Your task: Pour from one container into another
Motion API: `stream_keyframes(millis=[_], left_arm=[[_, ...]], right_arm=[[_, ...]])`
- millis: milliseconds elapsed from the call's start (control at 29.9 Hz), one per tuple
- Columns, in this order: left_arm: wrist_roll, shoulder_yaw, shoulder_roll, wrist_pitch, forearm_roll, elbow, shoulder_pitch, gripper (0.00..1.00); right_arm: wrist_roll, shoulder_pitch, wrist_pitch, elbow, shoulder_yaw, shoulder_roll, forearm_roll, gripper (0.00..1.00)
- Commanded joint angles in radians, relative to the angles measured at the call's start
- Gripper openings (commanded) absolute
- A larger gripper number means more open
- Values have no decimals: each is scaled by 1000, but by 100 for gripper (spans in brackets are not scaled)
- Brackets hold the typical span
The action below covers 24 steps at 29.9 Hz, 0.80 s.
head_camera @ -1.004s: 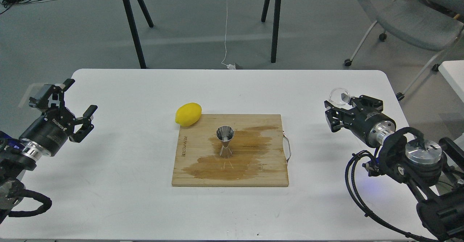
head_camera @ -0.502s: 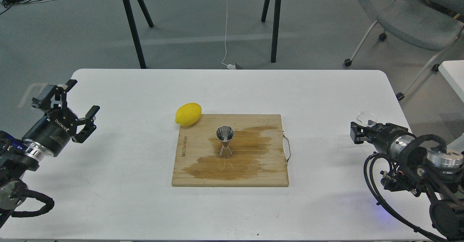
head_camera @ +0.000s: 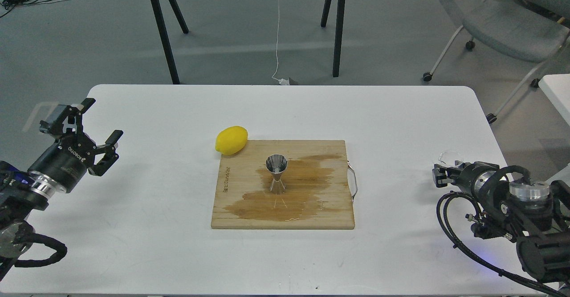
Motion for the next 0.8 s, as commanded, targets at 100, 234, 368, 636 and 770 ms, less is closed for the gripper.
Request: stream_keyframes(millis=[100,234,368,636,770], left_arm=[[0,0,-2,0,0,0,2,99],[0,0,-2,0,0,0,2,99],[0,0,0,0,0,0,2,99],[0,0,0,0,0,0,2,99],[0,0,0,0,0,0,2,99]], right_arm=[[-7,13,0,-9,-3,5,-20,50],[-7,17,0,-9,-15,5,-32,53],[-7,19,0,-8,-37,5,-34,55],[-7,19,0,1,-38,5,-35,61],[-5,20,0,4,-37,5,-35,78]])
